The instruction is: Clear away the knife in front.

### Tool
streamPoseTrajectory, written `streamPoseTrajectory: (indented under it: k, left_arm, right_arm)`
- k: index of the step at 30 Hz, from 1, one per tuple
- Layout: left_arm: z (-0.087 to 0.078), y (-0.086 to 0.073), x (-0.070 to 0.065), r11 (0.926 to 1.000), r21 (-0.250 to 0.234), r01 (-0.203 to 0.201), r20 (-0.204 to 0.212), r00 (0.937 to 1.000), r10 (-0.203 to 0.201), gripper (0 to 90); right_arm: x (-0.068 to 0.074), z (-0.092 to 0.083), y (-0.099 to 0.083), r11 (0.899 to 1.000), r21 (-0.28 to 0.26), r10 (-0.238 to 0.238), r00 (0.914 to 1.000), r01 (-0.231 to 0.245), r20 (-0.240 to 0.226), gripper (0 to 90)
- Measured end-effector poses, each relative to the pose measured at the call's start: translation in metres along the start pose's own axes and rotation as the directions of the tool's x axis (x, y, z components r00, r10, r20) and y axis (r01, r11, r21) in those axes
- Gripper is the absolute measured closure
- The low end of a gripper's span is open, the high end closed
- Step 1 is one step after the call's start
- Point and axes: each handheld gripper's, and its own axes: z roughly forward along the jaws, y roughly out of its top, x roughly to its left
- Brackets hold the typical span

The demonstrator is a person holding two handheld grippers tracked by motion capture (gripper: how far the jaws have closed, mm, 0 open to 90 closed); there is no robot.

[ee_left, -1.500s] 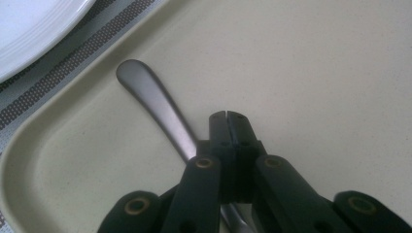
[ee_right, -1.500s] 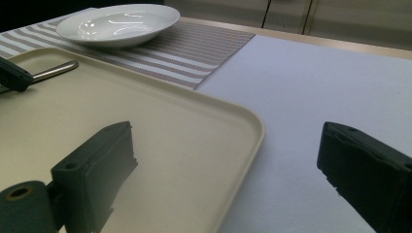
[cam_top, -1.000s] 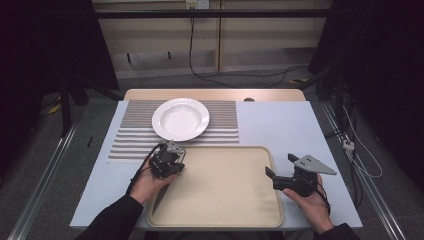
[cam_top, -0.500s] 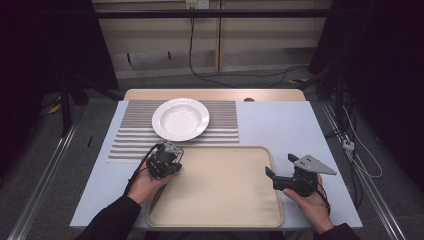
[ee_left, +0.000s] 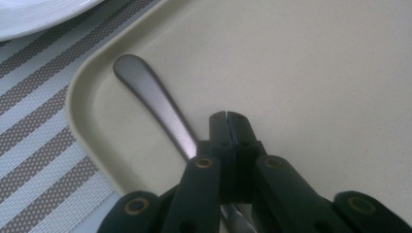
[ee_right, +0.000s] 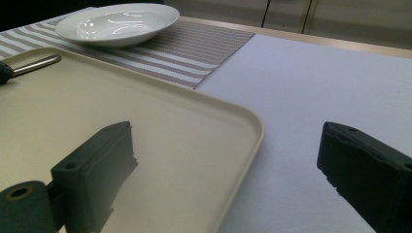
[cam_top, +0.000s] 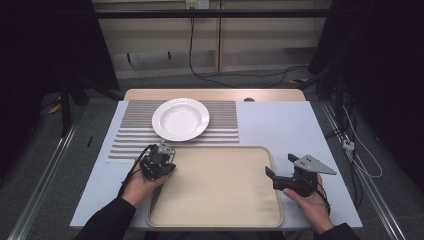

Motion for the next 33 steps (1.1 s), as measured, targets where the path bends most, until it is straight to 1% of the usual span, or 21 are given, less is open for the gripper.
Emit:
streamPoseTrajectory:
  k: [3,7,8,10,12,13,15,17,19,20,22,25,27,28,30,31,32,33]
  left_arm:
    - [-0.002,-0.003,0.003,1.0000,-0.001,0.003,-0.006,1.0000,-0.003,90.0]
    - [-0.004,-0.006,0.005,1.0000,-0.005,0.002,-0.003,1.0000,-0.002,90.0]
    - [-0.005,-0.007,0.005,1.0000,-0.004,0.005,-0.011,0.9999,-0.005,90.0]
    - [-0.005,-0.008,0.006,0.9999,-0.008,0.007,-0.002,1.0000,-0.007,90.0]
    - [-0.005,-0.009,0.006,0.9998,-0.012,0.016,-0.007,0.9998,-0.016,90.0]
    - [-0.005,-0.009,0.006,0.9994,-0.015,0.030,-0.007,0.9995,-0.030,90.0]
    - [-0.005,-0.009,0.006,0.9993,-0.013,0.034,-0.014,0.9993,-0.034,90.0]
    - [-0.006,-0.009,0.007,0.9990,-0.020,0.041,-0.007,0.9991,-0.041,90.0]
    - [-0.009,-0.009,0.007,0.9982,-0.043,0.041,-0.003,0.9991,-0.042,89.1]
    - [-0.010,-0.009,0.007,0.9971,-0.059,0.047,0.000,0.9989,-0.047,87.1]
    - [-0.013,-0.008,0.006,0.9956,-0.084,0.042,0.005,0.9991,-0.042,83.5]
    - [-0.015,-0.007,0.003,0.9926,-0.116,0.036,0.006,0.9994,-0.035,74.1]
    - [-0.018,-0.006,0.000,0.9893,-0.144,0.023,0.004,0.9997,-0.023,68.0]
    - [-0.019,-0.006,-0.001,0.9863,-0.163,0.021,-0.002,0.9998,-0.022,62.5]
    - [-0.023,-0.006,-0.003,0.9808,-0.193,0.028,-0.020,0.9993,-0.033,49.2]
    - [-0.024,-0.006,-0.003,0.9774,-0.208,0.039,-0.021,0.9988,-0.044,43.0]
    - [-0.025,-0.006,-0.002,0.9743,-0.218,0.057,-0.017,0.9979,-0.062,34.9]
    - [-0.027,-0.006,-0.001,0.9726,-0.222,0.068,-0.013,0.9973,-0.073,27.1]
  right_arm:
    - [0.000,0.000,0.000,1.000,0.001,0.000,1.0000,0.000,0.001,6.4]
    - [0.000,0.000,0.000,1.000,0.001,0.001,1.0000,-0.001,0.001,6.4]
    - [0.000,0.000,0.000,1.000,0.001,0.000,1.0000,0.000,0.001,6.4]
    - [0.000,0.000,0.000,1.000,0.001,0.000,1.0000,0.000,0.001,6.4]
    - [0.000,0.000,0.000,1.000,0.001,0.001,1.0000,-0.001,0.001,6.4]
    - [0.000,0.000,0.000,1.000,0.001,0.001,1.0000,-0.001,0.001,6.4]
    - [0.000,0.001,0.000,1.000,0.002,-0.001,1.0000,0.001,0.001,6.4]
    - [0.000,0.001,0.000,1.000,0.002,0.000,1.0000,0.000,0.001,6.4]
    - [0.000,0.001,0.000,1.000,0.001,-0.001,1.0000,0.001,0.001,6.4]
    - [0.000,0.001,0.000,1.000,0.002,0.000,1.0000,0.000,0.001,6.4]
    - [0.000,0.001,0.000,1.000,0.002,0.000,1.0000,0.000,0.001,6.4]
    - [0.000,0.001,0.000,1.000,0.001,-0.001,1.0000,0.001,0.000,6.4]
    - [0.000,0.001,0.000,1.000,0.001,0.001,1.0000,-0.001,0.000,6.4]
    - [0.000,0.001,0.000,1.000,0.001,0.000,1.0000,0.000,0.000,6.4]
    - [0.000,0.001,0.000,1.000,0.000,0.001,1.0000,-0.001,-0.001,6.4]
    - [0.000,0.001,0.000,1.000,0.000,0.001,1.0000,-0.001,-0.002,6.4]
    - [0.000,0.001,0.000,1.000,-0.001,0.000,1.0000,0.000,-0.002,6.4]
    - [0.000,0.001,0.000,1.000,-0.001,0.001,1.0000,-0.001,-0.002,6.4]
